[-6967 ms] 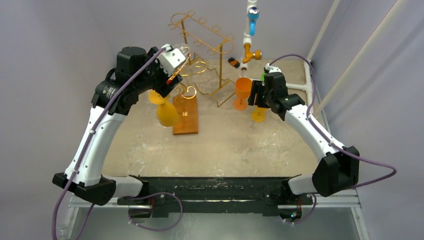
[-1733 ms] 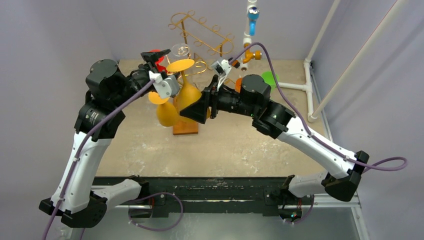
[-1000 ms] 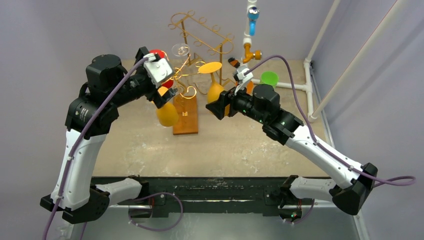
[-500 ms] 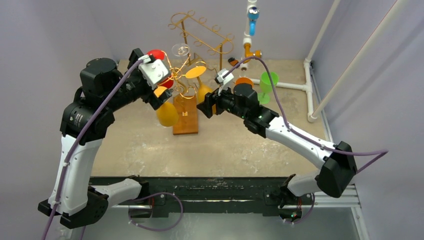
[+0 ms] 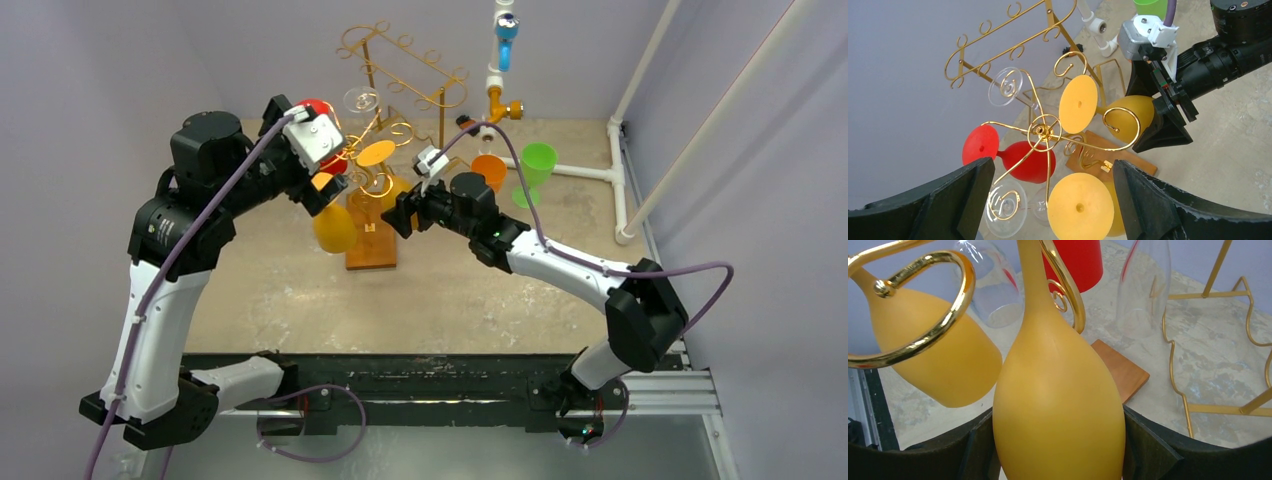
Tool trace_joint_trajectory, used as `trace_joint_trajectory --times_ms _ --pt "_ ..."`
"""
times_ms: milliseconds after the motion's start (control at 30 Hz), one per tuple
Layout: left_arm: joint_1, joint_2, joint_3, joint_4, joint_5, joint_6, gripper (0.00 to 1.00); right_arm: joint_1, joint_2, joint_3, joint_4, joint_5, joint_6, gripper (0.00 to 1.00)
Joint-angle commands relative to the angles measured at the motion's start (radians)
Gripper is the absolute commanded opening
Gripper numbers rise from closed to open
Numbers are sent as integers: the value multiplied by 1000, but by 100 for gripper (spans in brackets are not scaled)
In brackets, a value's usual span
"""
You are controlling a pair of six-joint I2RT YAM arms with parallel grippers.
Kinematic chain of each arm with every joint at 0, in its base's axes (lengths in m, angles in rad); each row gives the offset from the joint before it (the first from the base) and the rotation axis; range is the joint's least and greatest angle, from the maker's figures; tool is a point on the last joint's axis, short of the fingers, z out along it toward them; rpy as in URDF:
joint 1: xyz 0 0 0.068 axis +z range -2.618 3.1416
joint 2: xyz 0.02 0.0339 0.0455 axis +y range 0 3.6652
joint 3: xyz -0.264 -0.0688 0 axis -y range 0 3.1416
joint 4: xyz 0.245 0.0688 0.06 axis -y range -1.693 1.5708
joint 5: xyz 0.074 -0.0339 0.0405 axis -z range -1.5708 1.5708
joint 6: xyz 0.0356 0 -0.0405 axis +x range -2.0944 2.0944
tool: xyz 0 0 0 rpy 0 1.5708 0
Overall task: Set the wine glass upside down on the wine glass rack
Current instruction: Turn the wine glass upside down at the wine rack.
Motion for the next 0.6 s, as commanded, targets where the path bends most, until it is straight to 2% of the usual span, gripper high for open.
trace_joint_trajectory --times_ms 0,567 --pt "-1 4 19 -3 -61 -17 96 7 10 15 92 -40 -12 38" --pt "-1 20 8 22 -118 -20 93 60 28 -22 174 -26 -24 37"
